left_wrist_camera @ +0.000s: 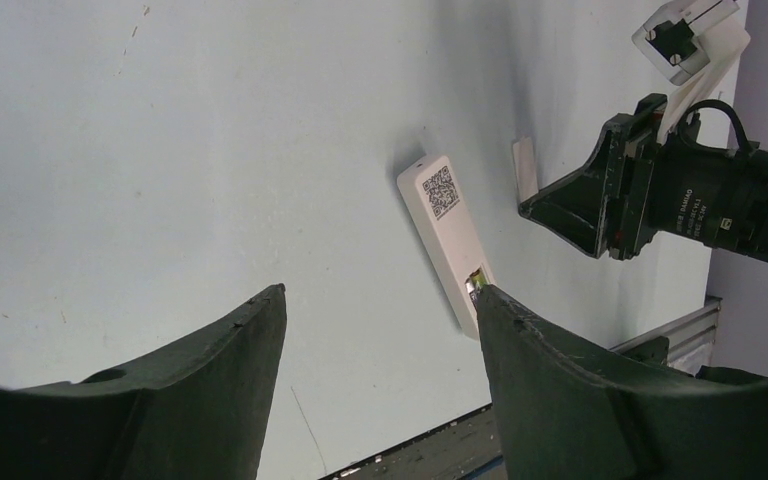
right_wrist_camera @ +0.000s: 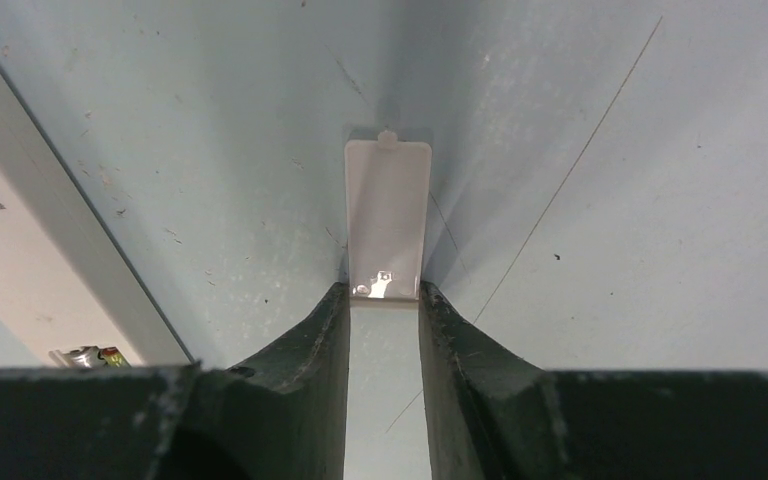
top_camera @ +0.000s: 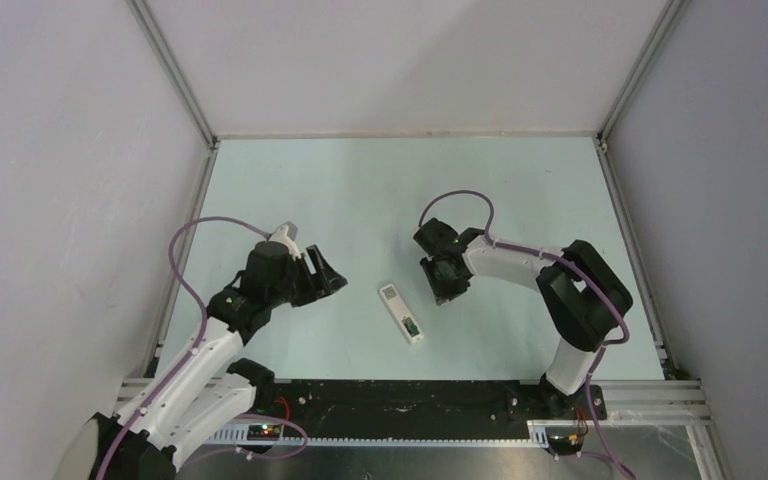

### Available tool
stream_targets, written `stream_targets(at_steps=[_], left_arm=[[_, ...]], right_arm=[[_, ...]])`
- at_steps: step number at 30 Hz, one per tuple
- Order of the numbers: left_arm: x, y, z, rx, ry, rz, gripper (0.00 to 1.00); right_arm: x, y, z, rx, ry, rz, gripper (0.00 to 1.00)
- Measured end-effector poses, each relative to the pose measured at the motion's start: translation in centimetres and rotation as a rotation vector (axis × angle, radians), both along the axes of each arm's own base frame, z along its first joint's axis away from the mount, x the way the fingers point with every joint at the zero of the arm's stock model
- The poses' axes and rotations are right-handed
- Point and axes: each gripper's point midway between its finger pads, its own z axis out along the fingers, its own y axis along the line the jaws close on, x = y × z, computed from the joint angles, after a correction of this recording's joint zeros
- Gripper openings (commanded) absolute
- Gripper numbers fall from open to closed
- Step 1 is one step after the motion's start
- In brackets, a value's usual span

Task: Load the batteries into the remote control

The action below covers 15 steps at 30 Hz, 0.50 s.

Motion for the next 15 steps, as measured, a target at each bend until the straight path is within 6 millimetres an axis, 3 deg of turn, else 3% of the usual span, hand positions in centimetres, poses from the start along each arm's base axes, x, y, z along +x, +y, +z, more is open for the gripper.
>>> stream_targets(at_steps=[7,15], left_arm=[[-0.1,-0.1,-0.3,0.0,0.017,-0.007,0.74],[0.0,-0.5,0.0,-0.011,0.021,-0.021,0.75]], right_arm=[[-0.3,-0.3,0.3,0.017,0.009,-0.015,0.32],[-0.4,0.5,2.4,0.093,-0.012,-0.009,0.33]])
